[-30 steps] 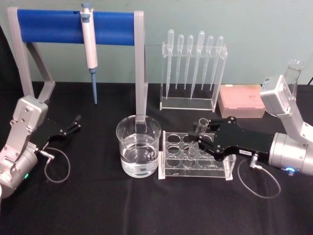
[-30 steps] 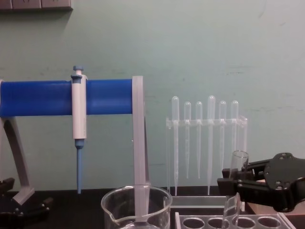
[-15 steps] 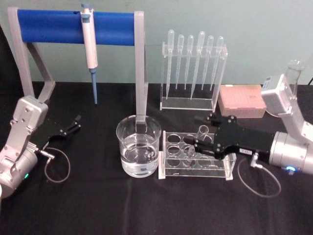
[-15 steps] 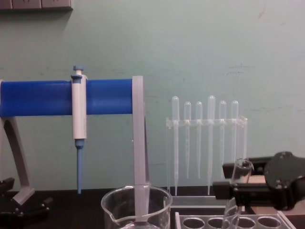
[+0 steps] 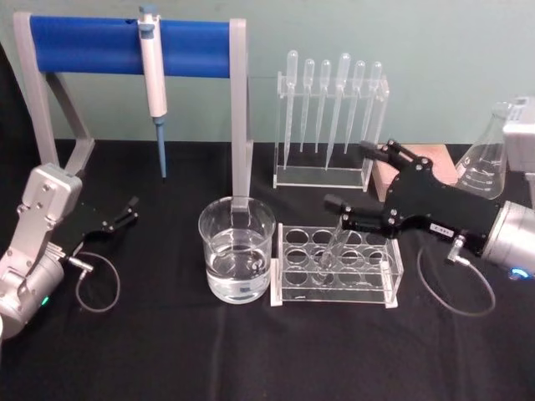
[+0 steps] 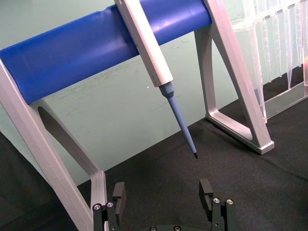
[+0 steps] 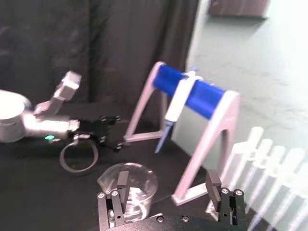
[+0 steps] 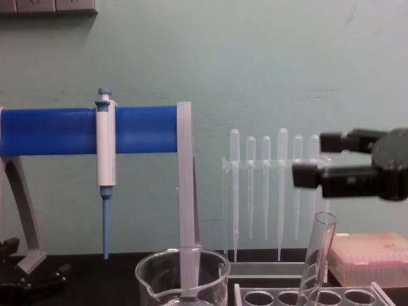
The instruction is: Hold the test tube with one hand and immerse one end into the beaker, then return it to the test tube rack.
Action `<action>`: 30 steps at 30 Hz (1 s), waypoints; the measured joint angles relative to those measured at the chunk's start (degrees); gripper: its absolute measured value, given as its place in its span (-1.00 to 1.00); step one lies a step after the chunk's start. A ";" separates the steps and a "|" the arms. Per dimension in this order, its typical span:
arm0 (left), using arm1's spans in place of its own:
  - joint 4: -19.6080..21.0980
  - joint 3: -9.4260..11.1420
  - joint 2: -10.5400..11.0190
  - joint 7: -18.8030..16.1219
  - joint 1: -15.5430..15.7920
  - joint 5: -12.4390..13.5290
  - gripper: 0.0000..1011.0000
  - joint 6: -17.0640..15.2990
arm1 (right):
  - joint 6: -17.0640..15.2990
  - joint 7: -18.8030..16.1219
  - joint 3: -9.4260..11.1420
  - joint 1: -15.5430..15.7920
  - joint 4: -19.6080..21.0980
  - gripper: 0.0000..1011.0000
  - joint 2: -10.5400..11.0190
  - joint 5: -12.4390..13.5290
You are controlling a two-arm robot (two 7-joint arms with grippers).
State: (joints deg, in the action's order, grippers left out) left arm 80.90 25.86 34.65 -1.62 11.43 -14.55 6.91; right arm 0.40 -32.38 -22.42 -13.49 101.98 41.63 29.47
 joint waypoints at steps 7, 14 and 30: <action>0.00 0.00 0.00 0.00 0.00 0.00 0.98 0.00 | 1.93 6.51 4.05 4.53 0.27 0.98 -2.46 -0.33; 0.00 0.00 0.00 0.00 0.00 0.00 0.98 0.00 | 4.77 17.10 6.84 8.95 -2.30 0.98 -8.34 -3.50; 0.00 0.00 0.00 0.00 0.00 0.00 0.98 0.00 | 2.91 27.99 7.46 10.32 -7.42 0.98 -16.22 -11.52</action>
State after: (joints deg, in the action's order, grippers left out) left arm 80.90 25.86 34.65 -1.62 11.43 -14.55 6.91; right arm 3.31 -4.40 -14.97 -3.17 94.56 25.42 17.95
